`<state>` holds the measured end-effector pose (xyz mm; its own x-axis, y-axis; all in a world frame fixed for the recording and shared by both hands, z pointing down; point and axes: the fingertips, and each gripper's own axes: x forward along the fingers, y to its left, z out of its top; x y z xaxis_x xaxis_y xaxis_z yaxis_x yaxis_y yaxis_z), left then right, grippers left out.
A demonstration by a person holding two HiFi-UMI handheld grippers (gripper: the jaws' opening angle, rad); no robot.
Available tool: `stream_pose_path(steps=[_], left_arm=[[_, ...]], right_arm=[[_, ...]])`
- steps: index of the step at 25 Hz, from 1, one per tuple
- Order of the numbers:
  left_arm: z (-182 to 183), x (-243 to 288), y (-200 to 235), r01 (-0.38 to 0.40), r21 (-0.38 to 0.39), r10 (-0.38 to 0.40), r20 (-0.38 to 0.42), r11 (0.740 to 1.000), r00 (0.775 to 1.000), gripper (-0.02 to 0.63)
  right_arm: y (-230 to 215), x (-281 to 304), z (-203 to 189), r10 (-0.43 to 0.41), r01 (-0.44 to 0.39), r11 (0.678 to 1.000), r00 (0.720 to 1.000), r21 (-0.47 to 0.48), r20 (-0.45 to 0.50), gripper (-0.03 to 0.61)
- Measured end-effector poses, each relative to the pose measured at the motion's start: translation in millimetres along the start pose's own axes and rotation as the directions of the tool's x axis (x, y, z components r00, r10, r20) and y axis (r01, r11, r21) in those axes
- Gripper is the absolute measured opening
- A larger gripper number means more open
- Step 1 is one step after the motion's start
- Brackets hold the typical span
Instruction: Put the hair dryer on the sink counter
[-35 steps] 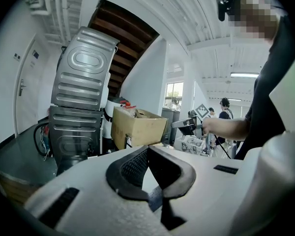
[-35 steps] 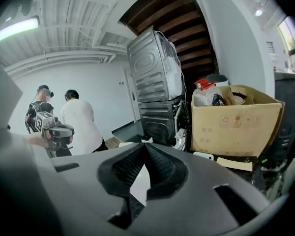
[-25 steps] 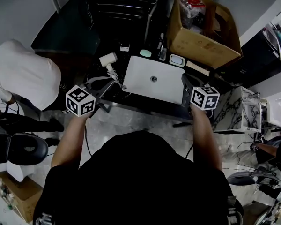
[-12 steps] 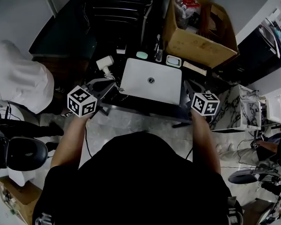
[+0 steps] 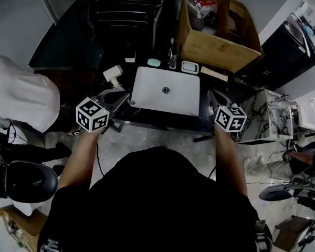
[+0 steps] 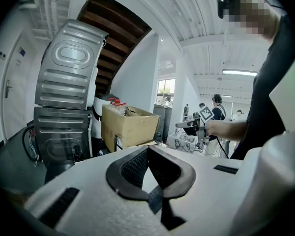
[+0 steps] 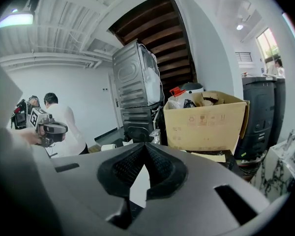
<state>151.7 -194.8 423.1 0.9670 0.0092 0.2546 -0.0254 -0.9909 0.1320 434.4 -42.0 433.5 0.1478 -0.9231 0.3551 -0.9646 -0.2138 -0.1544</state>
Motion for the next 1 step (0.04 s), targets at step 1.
stream_pose_path(steps=[1], left_arm=[[0.2, 1.6, -0.6, 0.002, 0.001, -0.002, 0.000, 1.000, 1.000, 0.014]], right_arm=[[-1.1, -0.2, 0.3, -0.002, 0.002, 1.000, 1.000, 0.002, 0.003, 0.009]])
